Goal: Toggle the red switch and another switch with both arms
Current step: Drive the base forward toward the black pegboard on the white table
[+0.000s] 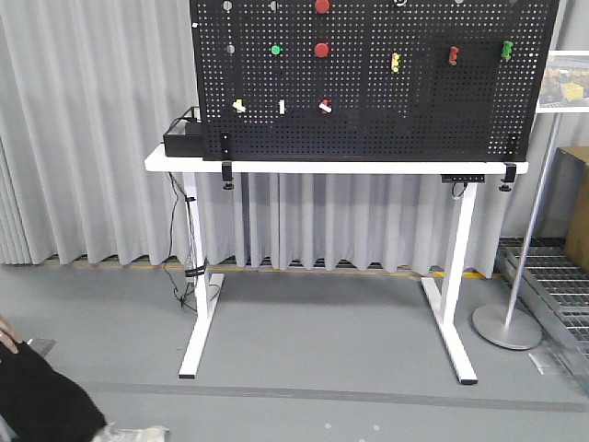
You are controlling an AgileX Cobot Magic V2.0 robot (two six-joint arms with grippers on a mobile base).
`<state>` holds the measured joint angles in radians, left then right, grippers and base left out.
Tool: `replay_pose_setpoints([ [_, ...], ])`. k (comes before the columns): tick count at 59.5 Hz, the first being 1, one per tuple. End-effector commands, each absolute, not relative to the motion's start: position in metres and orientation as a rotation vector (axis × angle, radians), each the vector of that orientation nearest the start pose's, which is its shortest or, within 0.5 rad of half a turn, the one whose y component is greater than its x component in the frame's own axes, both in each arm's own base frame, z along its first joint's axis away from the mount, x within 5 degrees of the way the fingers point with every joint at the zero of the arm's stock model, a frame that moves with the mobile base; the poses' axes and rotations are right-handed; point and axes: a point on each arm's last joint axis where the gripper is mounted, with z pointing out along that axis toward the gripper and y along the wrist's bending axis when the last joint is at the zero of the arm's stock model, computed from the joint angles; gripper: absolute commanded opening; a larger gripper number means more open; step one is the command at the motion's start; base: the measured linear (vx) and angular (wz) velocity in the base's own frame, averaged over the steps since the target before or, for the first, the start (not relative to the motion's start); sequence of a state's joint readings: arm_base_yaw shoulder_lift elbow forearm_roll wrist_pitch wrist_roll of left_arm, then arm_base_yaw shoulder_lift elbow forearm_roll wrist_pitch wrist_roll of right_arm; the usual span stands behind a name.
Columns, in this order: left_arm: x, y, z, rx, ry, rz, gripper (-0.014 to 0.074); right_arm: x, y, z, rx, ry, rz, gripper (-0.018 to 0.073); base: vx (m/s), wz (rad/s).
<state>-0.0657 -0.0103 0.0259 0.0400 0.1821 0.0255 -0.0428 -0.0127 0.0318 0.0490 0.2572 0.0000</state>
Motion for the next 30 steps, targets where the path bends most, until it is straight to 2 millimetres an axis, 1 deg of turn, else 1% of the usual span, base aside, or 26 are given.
replay_pose_setpoints([
  [1,0.0569,-0.0033,0.1895,0.091,1.613,-0.006,0.0002,0.0558,-0.0020,0.1867,0.072,1.666,0.004,-0.0006,0.00,-0.01],
  [30,0.0569,-0.0033,0.1895,0.091,1.613,-0.006,0.0002,0.0558,-0.0020,0.1867,0.072,1.666,0.004,-0.0006,0.00,0.00],
])
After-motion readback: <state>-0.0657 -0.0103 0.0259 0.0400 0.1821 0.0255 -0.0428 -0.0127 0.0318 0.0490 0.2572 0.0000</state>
